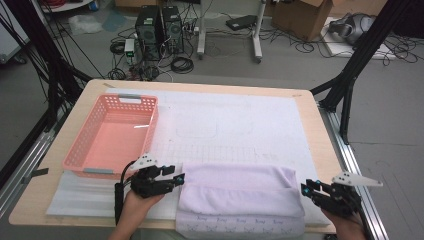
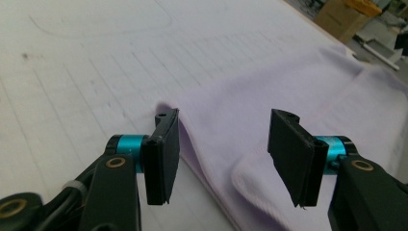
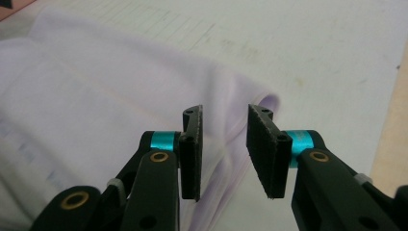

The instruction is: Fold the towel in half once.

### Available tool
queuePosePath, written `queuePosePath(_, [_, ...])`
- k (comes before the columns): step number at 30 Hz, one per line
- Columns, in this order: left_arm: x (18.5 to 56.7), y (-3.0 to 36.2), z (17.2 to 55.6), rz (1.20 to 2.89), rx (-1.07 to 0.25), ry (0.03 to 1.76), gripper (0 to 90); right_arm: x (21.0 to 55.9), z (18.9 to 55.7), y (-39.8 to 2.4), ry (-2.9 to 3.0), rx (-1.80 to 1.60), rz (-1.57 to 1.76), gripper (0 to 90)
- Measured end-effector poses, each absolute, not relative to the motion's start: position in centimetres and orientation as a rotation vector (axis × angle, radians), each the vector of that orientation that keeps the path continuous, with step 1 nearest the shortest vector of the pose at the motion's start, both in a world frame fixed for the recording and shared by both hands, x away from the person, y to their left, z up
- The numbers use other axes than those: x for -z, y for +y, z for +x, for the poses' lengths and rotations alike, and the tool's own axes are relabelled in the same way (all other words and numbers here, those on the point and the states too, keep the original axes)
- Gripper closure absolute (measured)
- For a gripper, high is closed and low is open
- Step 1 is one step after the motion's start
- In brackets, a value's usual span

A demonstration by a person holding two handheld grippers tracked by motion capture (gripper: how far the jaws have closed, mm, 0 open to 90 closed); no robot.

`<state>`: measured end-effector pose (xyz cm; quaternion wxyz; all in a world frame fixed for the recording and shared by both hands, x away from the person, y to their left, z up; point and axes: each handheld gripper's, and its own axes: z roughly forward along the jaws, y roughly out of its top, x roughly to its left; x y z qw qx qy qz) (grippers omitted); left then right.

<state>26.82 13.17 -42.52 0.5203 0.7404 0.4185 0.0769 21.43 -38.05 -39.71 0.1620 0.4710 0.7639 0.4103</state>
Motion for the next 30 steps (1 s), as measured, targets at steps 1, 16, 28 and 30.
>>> queuePosePath(1, [42.5,13.0,27.3,1.77,-0.193,1.006,45.1,40.0,22.3,-37.8,2.182,-1.137,1.354,67.4])
queuePosePath(16, [44.1,12.1,30.2,1.809,-0.2,1.052,43.9,43.3,27.4,-37.3,2.122,-0.948,1.424,84.6])
queuePosePath(28, [45.3,11.4,30.4,1.882,-0.168,1.063,40.7,44.3,27.3,-37.1,2.174,-0.994,1.432,52.2])
queuePosePath(30, [45.3,11.3,30.3,1.89,-0.178,1.054,41.3,44.4,27.1,-37.2,2.166,-1.0,1.434,54.2])
